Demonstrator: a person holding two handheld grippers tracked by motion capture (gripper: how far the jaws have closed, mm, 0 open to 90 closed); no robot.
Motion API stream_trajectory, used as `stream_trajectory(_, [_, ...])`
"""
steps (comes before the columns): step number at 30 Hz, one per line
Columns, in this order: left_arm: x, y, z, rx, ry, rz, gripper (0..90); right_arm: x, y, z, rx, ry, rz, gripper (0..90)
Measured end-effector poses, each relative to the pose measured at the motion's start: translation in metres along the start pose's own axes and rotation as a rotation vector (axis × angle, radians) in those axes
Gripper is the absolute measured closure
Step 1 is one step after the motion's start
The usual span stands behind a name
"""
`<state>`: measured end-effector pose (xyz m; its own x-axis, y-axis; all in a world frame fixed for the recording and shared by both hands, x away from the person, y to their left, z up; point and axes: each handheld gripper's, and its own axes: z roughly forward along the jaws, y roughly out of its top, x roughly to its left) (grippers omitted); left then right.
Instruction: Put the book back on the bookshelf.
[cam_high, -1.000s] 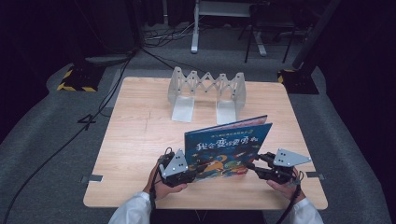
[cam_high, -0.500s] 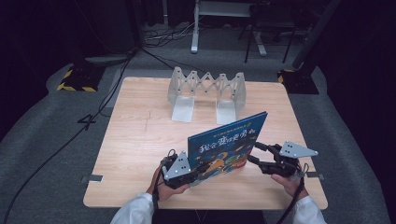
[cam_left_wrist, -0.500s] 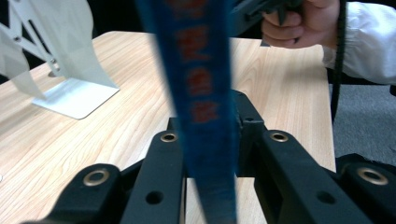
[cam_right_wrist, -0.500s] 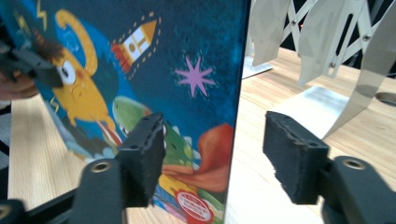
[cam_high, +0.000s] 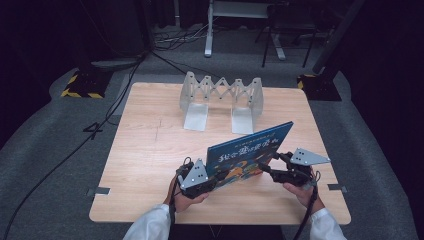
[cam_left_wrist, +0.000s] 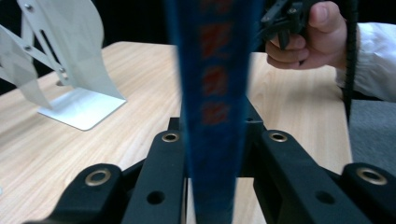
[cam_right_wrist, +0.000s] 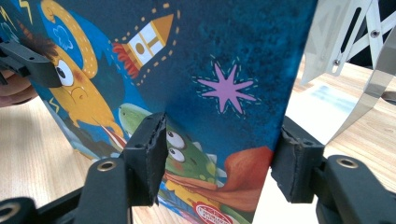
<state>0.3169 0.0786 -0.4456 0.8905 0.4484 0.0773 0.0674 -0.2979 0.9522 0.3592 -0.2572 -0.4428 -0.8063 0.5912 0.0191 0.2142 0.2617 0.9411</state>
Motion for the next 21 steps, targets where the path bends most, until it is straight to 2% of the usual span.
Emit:
stream_trajectory(9, [0.0019, 0.0044, -0.0006, -0.045, 0.006, -0.004, 75.9, -0.0038, -0.0013, 0.0013, -0.011, 0.012, 0.021, 44.0])
stream_trajectory(13, [0.0027, 0.0057, 0.0012, -0.044, 0.017, 0.008, 75.7, -0.0043, -0.0009, 0.0032, -0.014, 0.008, 0.026, 43.9])
stream_trajectory(21, [0.0028, 0.007, 0.005, -0.038, -0.002, 0.017, 77.7, -0.0042, -0.0009, 0.0029, -0.013, 0.007, 0.026, 43.7])
